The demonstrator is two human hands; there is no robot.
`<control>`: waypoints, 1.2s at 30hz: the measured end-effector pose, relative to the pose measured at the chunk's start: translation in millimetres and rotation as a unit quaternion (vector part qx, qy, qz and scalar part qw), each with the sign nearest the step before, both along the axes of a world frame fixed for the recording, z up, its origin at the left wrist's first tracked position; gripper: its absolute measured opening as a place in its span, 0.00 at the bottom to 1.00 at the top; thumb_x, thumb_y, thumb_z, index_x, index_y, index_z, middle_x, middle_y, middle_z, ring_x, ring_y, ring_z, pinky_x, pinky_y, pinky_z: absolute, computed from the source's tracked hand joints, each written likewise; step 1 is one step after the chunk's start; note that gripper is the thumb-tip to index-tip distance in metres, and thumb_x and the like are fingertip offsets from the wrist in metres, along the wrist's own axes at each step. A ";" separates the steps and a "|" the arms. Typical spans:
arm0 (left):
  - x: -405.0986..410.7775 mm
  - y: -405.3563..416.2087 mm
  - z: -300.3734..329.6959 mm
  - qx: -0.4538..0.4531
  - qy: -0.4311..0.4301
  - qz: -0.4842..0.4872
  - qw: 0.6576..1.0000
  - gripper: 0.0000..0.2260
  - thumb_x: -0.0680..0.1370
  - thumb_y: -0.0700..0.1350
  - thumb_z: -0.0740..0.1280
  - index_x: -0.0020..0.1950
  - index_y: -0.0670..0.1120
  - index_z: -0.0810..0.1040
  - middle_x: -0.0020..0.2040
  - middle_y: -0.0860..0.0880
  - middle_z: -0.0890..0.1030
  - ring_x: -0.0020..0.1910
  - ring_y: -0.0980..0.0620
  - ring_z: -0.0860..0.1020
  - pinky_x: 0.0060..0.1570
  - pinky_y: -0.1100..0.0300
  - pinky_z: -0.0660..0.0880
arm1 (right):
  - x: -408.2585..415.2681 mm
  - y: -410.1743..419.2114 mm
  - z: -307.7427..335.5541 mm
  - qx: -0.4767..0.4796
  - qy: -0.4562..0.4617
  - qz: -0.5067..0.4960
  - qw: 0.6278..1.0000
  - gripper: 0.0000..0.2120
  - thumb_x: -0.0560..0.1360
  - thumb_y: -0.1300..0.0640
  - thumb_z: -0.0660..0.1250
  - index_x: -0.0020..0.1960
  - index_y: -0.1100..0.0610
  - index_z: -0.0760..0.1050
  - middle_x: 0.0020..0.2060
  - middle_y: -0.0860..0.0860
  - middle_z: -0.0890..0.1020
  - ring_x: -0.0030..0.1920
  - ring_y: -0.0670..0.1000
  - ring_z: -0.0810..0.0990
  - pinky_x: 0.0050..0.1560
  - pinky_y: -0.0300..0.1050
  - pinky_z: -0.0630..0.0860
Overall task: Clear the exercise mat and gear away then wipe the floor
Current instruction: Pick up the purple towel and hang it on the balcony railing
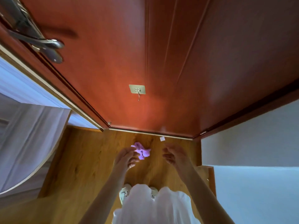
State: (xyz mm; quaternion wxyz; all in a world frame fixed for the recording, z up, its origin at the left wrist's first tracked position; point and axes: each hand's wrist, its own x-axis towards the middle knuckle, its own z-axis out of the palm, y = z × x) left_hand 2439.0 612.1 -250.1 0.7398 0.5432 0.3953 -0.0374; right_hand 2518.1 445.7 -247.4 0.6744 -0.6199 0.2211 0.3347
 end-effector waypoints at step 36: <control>45.1 43.0 -669.7 0.336 0.110 -0.265 0.897 0.13 0.74 0.35 0.66 0.58 0.39 0.75 0.51 0.51 0.73 0.50 0.52 0.71 0.45 0.64 0.66 | 19.2 61.5 -691.7 -0.328 0.028 0.173 0.928 0.25 0.73 0.58 0.70 0.66 0.65 0.67 0.44 0.54 0.77 0.50 0.57 0.76 0.54 0.51 0.72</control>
